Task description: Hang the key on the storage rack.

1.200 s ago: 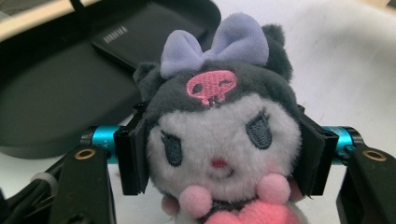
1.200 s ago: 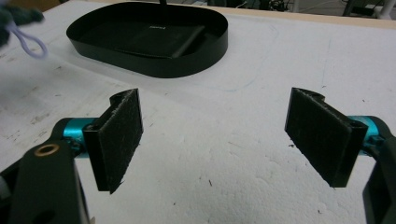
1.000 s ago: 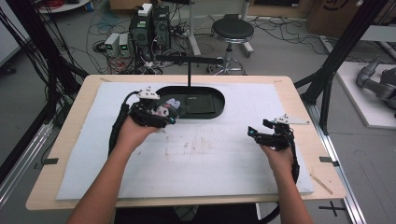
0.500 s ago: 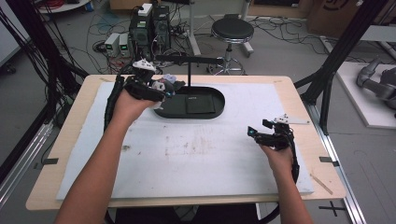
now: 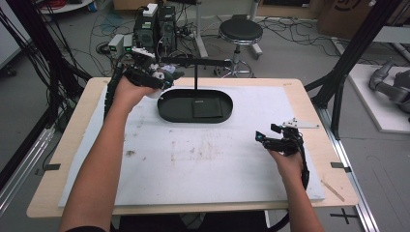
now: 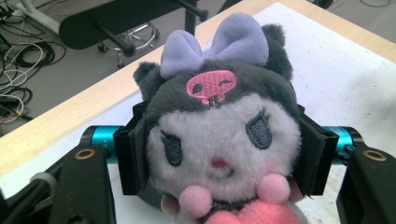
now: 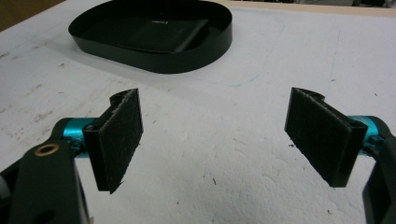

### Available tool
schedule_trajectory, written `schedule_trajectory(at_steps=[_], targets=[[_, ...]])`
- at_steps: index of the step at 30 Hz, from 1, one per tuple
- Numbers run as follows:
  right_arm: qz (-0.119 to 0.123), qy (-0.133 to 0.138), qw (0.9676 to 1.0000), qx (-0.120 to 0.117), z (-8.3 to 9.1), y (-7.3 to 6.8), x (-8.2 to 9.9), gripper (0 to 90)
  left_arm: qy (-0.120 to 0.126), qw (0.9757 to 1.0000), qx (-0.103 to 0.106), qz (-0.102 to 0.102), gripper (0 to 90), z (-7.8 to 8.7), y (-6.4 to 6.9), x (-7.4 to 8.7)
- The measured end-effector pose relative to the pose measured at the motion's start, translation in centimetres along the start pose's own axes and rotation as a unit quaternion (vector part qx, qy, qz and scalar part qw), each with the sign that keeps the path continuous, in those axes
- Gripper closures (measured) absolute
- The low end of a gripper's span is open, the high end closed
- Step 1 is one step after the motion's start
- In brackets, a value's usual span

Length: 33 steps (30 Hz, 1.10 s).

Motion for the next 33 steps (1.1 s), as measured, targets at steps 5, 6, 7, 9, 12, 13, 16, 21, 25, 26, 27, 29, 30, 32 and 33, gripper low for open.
schedule_trajectory(at_steps=[5, 6, 7, 9, 12, 13, 16, 21, 25, 26, 27, 29, 30, 32, 33], targets=[[-0.005, 0.0, 1.0, -0.001, 0.1, 0.1, 0.0, 19.7, 0.012, 0.9998, 0.011, 0.007, 33.4, 0.3, -1.1, -0.6], [-0.005, -0.001, 1.0, -0.002, 0.1, 0.0, 0.1, 19.7, 0.009, 0.9999, 0.008, 0.008, 33.4, 0.3, -1.3, -0.6], [-0.005, -0.002, 1.0, -0.001, 0.1, 0.0, 0.1, 19.7, 0.008, 0.9999, 0.004, 0.011, 33.4, 0.3, -1.5, -0.6], [-0.004, -0.004, 1.0, -0.001, 0.0, 0.0, 0.1, 19.7, 0.005, 0.9999, -0.002, 0.014, 33.4, 0.3, -2.0, -0.5], [-0.006, -0.005, 1.0, -0.002, 0.0, 0.0, 0.1, 19.7, 0.011, 0.9997, 0.002, 0.02, 33.4, 0.2, -2.2, -0.8], [-0.005, -0.005, 1.0, -0.001, -0.1, 0.1, 0.2, 19.7, 0.013, 0.9997, 0.002, 0.019, 33.4, 0.2, -2.1, -1.0], [-0.006, -0.006, 1.0, -0.001, -0.1, 0.1, 0.2, 19.7, 0.02, 0.9997, -0.001, 0.017, 33.4, 0.3, -2.1, -1.6], [-0.005, -0.006, 1.0, -0.002, -0.1, 0.0, 0.2, 19.7, 0.013, 0.9998, -0.01, 0.012, 33.4, 0.1, -2.2, -2.3], [-0.008, -0.008, 0.9999, -0.003, 0.0, 0.0, 0.2, 19.8, 0.007, 0.9996, -0.022, 0.017, 33.3, 0.2, -2.6, -2.5], [-0.007, -0.007, 0.9999, -0.003, 0.0, 0.0, 0.2, 19.9, 0.007, 0.9996, -0.022, 0.018, 33.3, 0.2, -2.8, -2.5], [-0.007, -0.007, 0.9999, -0.004, 0.0, 0.0, 0.2, 19.9, 0.008, 0.9994, -0.026, 0.02, 33.3, 0.2, -2.9, -2.5], [-0.007, -0.007, 0.9999, -0.003, -0.1, 0.0, 0.2, 19.9, 0.01, 0.9994, -0.027, 0.021, 33.3, 0.4, -3.1, -2.7], [-0.005, -0.007, 1.0, -0.004, -0.1, 0.0, 0.2, 19.9, 0.011, 0.9993, -0.029, 0.021, 33.3, 0.4, -3.2, -2.8], [-0.004, -0.009, 0.9999, -0.004, -0.2, -0.1, 0.2, 19.9, 0.01, 0.9992, -0.032, 0.021, 33.1, 0.4, -3.4, -3.0], [-0.004, -0.009, 0.9999, -0.004, -0.2, -0.1, 0.2, 19.9, 0.015, 0.9991, -0.033, 0.021, 33.1, 0.4, -3.5, -3.2]])
Point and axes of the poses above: each handheld gripper's, and its own axes: z roughly backward along the jaws, x roughly out of its underside, y roughly to its right, the point moved 9 cm from there along -z, roughly forward along the jaws, and after that the axes turned 5 degrees about -y, right-handed, at the moved point
